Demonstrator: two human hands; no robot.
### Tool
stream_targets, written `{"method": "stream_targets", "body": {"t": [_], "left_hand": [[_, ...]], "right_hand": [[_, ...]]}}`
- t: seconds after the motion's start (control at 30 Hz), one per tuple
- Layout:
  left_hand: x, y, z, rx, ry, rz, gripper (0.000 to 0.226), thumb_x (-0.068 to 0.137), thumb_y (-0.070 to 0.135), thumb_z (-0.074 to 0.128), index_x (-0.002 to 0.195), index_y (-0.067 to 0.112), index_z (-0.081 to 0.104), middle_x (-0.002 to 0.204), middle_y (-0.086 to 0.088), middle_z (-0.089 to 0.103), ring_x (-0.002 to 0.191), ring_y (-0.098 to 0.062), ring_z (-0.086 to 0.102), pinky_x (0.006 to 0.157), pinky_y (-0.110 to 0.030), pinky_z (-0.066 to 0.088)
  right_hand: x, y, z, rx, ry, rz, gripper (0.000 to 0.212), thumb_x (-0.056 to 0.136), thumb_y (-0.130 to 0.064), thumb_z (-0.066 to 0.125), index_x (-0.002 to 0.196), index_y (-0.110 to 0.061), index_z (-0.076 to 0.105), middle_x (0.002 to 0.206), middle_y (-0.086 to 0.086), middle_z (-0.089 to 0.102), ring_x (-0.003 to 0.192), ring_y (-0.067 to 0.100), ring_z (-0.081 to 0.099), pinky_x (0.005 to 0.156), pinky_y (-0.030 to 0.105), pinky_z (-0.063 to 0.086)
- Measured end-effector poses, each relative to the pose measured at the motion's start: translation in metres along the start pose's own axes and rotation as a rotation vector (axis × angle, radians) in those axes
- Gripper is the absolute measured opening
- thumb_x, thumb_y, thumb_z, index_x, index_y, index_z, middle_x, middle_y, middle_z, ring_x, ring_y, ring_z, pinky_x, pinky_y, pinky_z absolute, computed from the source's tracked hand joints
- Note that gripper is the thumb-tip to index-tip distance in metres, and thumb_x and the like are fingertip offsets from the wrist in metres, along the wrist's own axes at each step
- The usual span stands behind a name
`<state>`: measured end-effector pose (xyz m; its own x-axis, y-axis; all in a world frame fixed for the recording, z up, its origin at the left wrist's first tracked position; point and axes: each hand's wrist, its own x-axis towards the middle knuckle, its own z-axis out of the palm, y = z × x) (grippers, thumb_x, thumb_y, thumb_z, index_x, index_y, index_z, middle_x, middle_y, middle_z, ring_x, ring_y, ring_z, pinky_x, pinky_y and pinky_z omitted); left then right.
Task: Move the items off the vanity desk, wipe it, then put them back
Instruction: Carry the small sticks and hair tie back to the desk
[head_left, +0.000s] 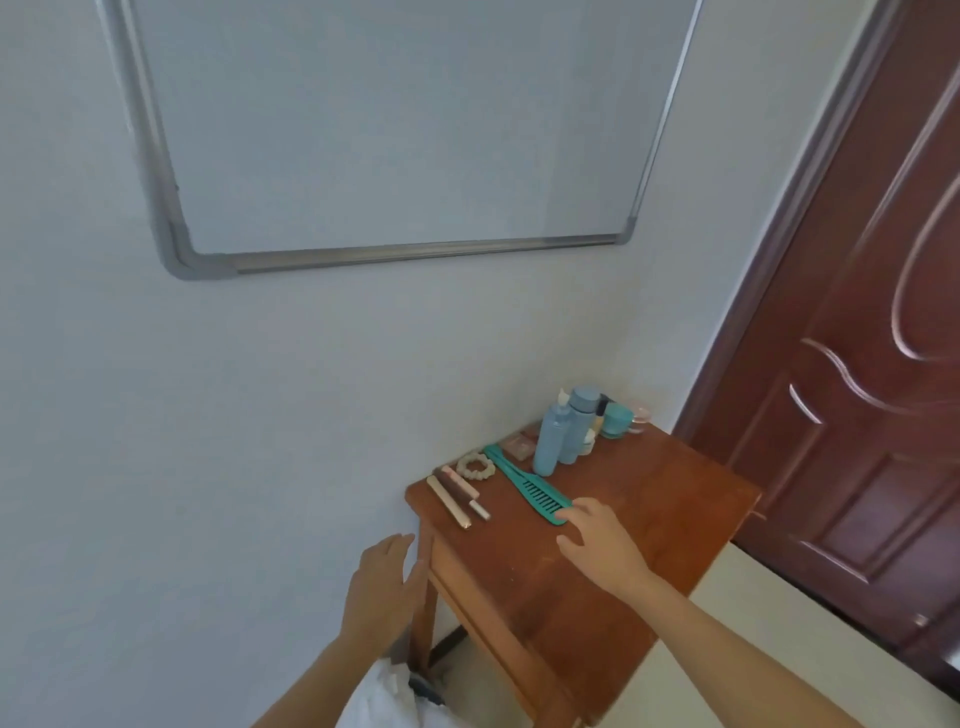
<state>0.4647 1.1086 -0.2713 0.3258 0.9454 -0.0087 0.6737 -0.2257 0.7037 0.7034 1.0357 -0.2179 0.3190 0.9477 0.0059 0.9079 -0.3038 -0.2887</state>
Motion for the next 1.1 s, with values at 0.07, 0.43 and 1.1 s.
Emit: {"method": "stream_targets", "body": {"t": [0.07,0.43,1.1], "left_hand": [[0.007,0.015,0.013,-0.046,0.042,-0.013,0.039,0.098,0.029,0.035,0.134,0.017,0.040,0.143,0.000,0.039,0.133,-0.017,0.030,0.109,-0.030,0.023],[0.021,0.062,0.125,-0.113,0.261,-0.338,0.035,0.091,0.019,0.050,0.124,0.007,0.053,0.130,-0.013,0.053,0.119,-0.030,0.047,0.099,-0.045,0.040],[0.050,0.048,0.150,-0.052,0.351,-0.557,0.043,0.092,0.018,0.046,0.133,0.008,0.042,0.140,-0.011,0.042,0.131,-0.028,0.030,0.106,-0.042,0.030]], "right_hand": [[0.005,0.019,0.000,0.014,-0.002,-0.017,0.039,0.093,-0.029,0.047,0.132,-0.022,0.047,0.142,0.001,0.035,0.130,0.015,0.032,0.107,0.024,0.032],[0.032,0.151,-0.001,-0.013,-0.207,-0.204,0.039,0.093,-0.028,0.045,0.132,-0.023,0.046,0.143,-0.001,0.034,0.131,0.015,0.031,0.109,0.029,0.031],[0.101,0.130,0.035,-0.057,-0.407,-0.497,0.037,0.095,-0.025,0.042,0.133,-0.023,0.044,0.142,-0.003,0.035,0.134,0.015,0.028,0.109,0.030,0.029]]}}
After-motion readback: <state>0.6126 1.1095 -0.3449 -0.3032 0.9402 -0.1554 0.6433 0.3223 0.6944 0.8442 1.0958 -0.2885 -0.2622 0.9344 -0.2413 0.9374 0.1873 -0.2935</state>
